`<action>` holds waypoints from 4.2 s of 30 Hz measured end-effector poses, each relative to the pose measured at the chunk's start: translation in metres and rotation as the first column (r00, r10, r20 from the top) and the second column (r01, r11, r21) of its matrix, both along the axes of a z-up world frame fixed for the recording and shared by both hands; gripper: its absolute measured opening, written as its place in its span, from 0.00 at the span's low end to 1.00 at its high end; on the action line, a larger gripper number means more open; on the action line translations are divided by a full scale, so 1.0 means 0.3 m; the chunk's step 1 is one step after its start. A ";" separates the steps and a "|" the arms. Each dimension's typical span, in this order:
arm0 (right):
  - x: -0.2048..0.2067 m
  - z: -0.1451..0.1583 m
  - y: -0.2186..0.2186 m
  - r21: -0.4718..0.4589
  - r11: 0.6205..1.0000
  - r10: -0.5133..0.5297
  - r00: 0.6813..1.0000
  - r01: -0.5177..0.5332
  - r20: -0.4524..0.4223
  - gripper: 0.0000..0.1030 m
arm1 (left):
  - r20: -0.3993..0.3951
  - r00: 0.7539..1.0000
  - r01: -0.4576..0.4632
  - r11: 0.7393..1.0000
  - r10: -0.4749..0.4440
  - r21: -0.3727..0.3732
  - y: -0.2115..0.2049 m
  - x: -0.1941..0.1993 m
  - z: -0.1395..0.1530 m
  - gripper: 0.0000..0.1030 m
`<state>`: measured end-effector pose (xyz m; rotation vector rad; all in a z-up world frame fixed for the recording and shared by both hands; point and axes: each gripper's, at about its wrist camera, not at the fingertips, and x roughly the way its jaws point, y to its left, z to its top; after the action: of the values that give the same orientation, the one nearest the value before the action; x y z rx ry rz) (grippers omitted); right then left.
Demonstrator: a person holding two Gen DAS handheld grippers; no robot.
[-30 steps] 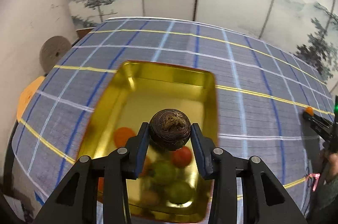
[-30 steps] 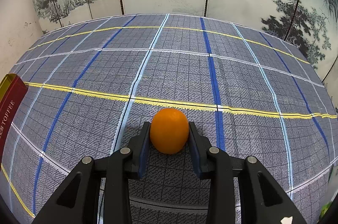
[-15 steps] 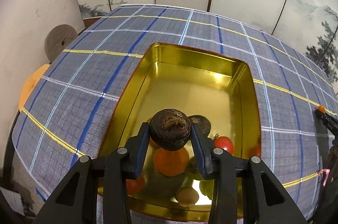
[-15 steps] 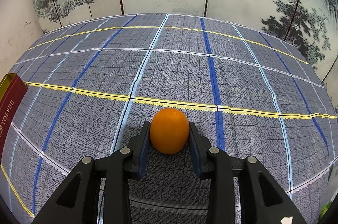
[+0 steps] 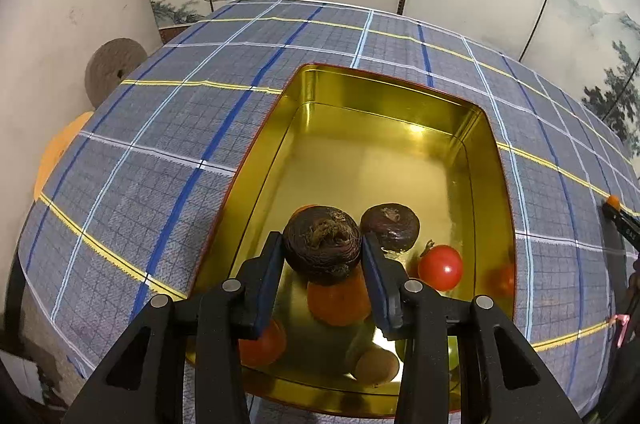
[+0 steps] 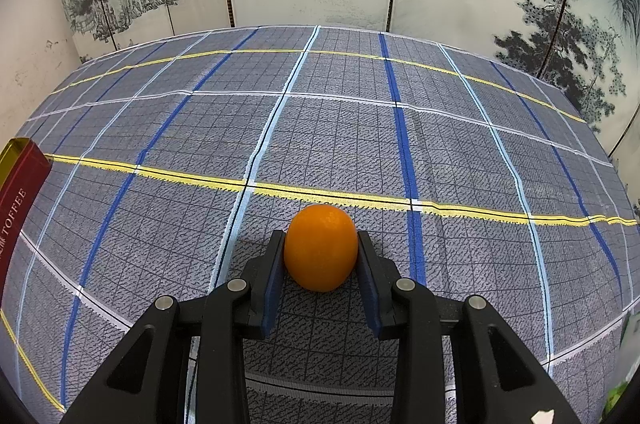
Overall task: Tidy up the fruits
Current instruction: 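Carry the brown kiwi into the tin with the left gripper, then open the left gripper and lift it from the tin, then carry the mandarin into the tin with the right gripper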
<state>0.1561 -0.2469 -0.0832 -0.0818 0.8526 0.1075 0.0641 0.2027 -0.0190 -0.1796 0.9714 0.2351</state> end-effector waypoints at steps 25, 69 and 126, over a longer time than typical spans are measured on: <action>0.000 0.001 -0.001 0.000 1.000 0.000 1.000 0.000 0.000 0.31 | -0.014 1.000 -0.011 0.998 0.012 0.064 -0.016 -0.011 -0.009 0.48; -0.043 0.002 0.051 -0.013 1.000 0.022 1.000 -0.022 -0.007 0.29 | 0.064 0.998 -0.009 0.995 0.002 0.099 -0.075 -0.124 0.051 0.69; -0.375 0.171 1.004 0.101 0.777 0.621 0.783 -0.622 0.039 0.29 | 0.072 0.983 -0.172 0.983 0.167 0.060 0.091 -0.316 0.043 0.72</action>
<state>0.0435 0.0542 -0.0319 -0.2629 0.7859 0.7835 -0.0307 0.2299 -0.0061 -0.2086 0.8812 0.4149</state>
